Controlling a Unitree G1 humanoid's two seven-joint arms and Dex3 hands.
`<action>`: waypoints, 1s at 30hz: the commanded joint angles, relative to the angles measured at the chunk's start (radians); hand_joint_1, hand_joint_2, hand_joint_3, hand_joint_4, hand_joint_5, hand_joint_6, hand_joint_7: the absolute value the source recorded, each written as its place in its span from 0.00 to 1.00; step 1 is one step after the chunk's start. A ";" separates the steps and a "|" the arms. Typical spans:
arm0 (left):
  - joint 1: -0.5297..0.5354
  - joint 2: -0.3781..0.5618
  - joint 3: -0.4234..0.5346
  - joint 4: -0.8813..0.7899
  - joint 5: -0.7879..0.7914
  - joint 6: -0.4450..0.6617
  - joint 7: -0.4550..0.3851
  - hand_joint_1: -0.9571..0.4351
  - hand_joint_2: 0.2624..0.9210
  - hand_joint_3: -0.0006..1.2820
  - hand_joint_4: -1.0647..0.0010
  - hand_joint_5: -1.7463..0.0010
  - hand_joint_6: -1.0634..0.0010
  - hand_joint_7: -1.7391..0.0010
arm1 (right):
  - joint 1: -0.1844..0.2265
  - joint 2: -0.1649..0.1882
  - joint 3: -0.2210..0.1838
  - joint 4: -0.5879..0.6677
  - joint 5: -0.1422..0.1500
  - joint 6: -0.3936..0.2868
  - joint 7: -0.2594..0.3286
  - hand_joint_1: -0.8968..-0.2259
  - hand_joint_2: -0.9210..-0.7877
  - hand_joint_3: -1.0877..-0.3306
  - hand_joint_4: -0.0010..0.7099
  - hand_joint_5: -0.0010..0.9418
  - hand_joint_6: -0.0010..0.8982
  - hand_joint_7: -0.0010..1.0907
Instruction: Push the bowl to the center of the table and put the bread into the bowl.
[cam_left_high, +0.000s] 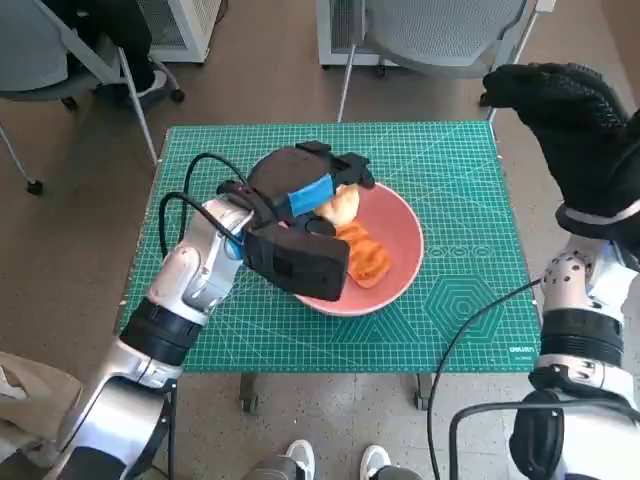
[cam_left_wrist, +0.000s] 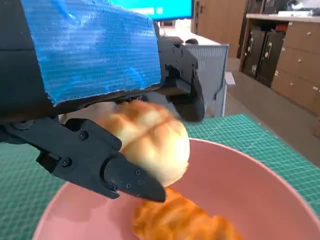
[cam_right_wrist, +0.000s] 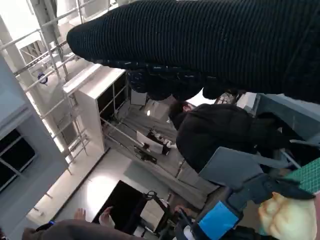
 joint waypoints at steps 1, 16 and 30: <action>0.008 0.010 0.004 0.016 -0.005 -0.030 0.025 0.18 1.00 0.15 0.84 0.99 0.92 0.69 | 0.004 0.006 0.007 0.020 -0.008 -0.004 -0.005 0.30 0.00 0.36 0.39 0.00 0.37 0.02; 0.031 0.025 0.049 0.020 -0.073 -0.056 0.023 0.14 1.00 0.22 0.87 1.00 1.00 0.66 | -0.005 0.015 0.019 0.014 -0.002 0.014 -0.010 0.30 0.00 0.35 0.40 0.01 0.37 0.02; 0.065 0.061 0.141 -0.002 -0.168 -0.138 0.042 0.14 1.00 0.25 0.86 1.00 0.98 0.70 | 0.003 0.025 0.033 -0.020 -0.003 0.032 -0.033 0.31 0.00 0.36 0.41 0.01 0.37 0.02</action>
